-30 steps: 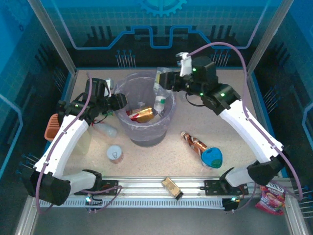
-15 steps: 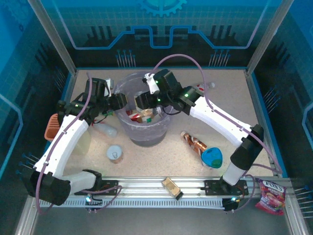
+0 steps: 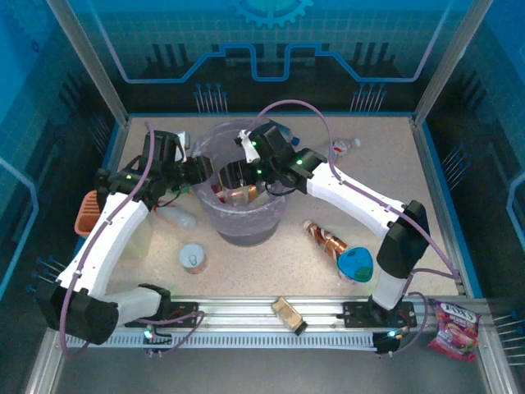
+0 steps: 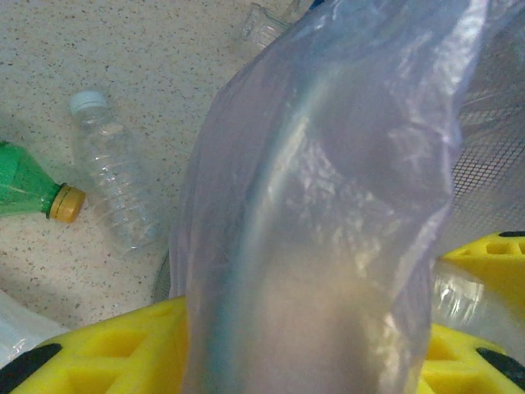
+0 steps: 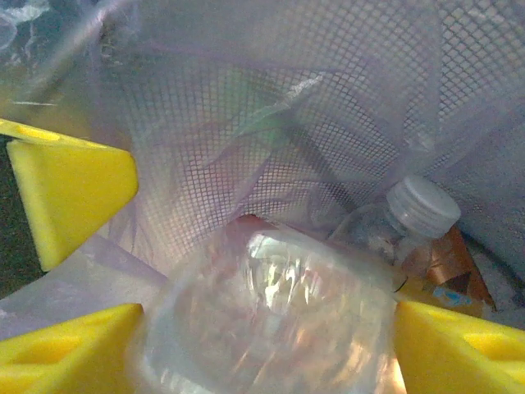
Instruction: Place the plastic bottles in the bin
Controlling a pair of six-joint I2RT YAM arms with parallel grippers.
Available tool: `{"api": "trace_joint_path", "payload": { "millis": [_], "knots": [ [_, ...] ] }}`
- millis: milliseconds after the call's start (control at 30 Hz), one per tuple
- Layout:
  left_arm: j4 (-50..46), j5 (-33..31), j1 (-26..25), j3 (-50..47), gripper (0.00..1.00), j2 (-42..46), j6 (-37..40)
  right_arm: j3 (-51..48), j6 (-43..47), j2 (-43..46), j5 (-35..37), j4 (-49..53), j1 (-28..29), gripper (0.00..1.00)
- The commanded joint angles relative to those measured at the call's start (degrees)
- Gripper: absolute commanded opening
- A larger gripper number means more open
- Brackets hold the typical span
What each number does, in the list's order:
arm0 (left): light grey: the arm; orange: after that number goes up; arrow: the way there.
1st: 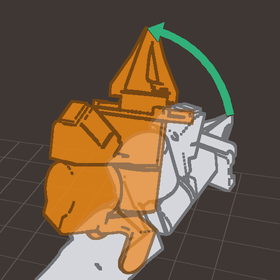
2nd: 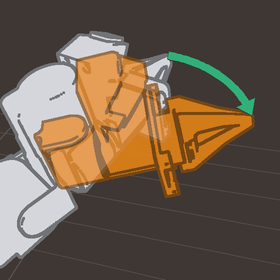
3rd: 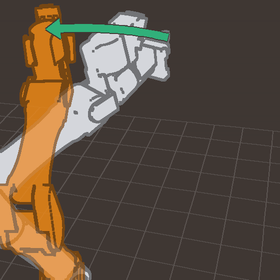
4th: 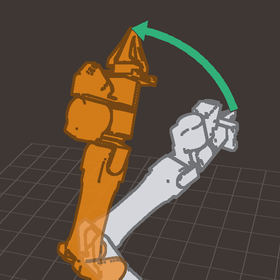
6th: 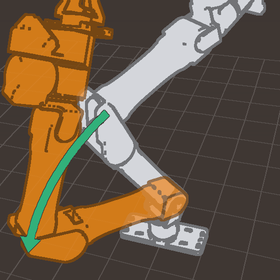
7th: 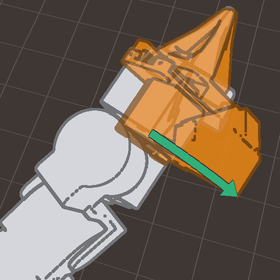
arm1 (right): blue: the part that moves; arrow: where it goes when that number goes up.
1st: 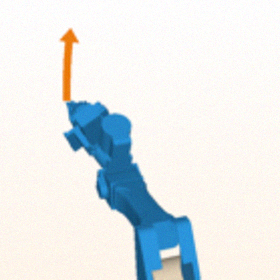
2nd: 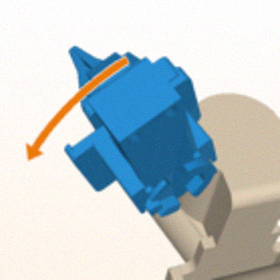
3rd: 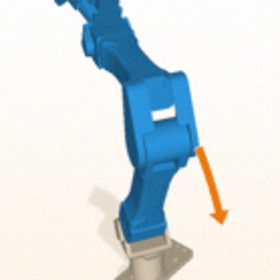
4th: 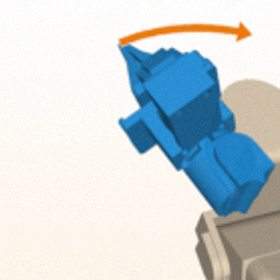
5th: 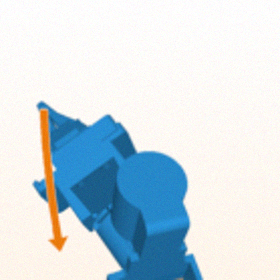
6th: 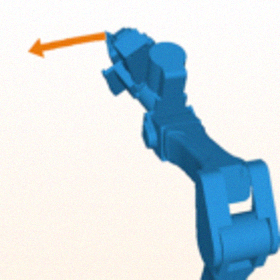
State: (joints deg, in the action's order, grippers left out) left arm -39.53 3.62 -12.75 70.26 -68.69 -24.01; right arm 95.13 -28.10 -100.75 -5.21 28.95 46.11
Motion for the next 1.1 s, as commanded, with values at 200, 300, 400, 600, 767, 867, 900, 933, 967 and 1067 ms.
{"api": "trace_joint_path", "payload": {
  "millis": [200, 300, 400, 600, 767, 867, 900, 933, 967, 1067],
  "knots": [
    [1.3, -0.4, -0.6, -0.1, 0.47, 0.3, 0.1, 7.5, 4.9, 3.3, -0.4, 5.0, 1.4, 0.90],
    [1.2, -0.5, -0.6, -0.2, 0.47, 0.3, 0.1, 9.2, 6.9, 5.5, -0.2, 6.3, 1.7, 0.91],
    [1.3, -0.4, -0.7, -0.2, 0.47, 0.1, 0.1, 10.1, 8.8, 7.7, 0.3, 7.2, 1.7, 0.93],
    [1.3, -0.4, -0.7, 0.1, 0.47, 0.0, 0.3, 11.2, 14.6, 12.9, 2.6, 11.0, 0.6, 0.94],
    [1.3, -0.1, -0.6, 0.4, 0.47, -0.3, 0.4, 10.1, 15.5, 18.7, 3.2, 19.7, -6.3, 0.94],
    [1.3, -0.1, -0.7, 0.5, 0.47, -0.2, 0.4, 3.8, 15.9, 24.3, 2.2, 21.5, -11.8, 0.95],
    [1.4, -0.1, -0.6, 0.4, 0.47, -0.2, 0.4, 2.2, 16.3, 25.8, 1.6, 22.6, -13.7, 0.96],
    [1.3, -0.1, -0.6, 0.4, 0.47, -0.2, 0.5, 0.7, 16.9, 27.1, 1.7, 24.7, -16.0, 0.96],
    [1.4, -0.1, -0.7, 0.4, 0.47, -0.1, 0.4, -0.3, 17.6, 28.2, 2.4, 27.6, -18.4, 0.98],
    [1.2, 0.0, -0.6, 0.5, 0.47, 0.2, 0.3, -3.6, 20.1, 29.3, 6.1, 35.9, -22.9, 1.00]
  ]
}}
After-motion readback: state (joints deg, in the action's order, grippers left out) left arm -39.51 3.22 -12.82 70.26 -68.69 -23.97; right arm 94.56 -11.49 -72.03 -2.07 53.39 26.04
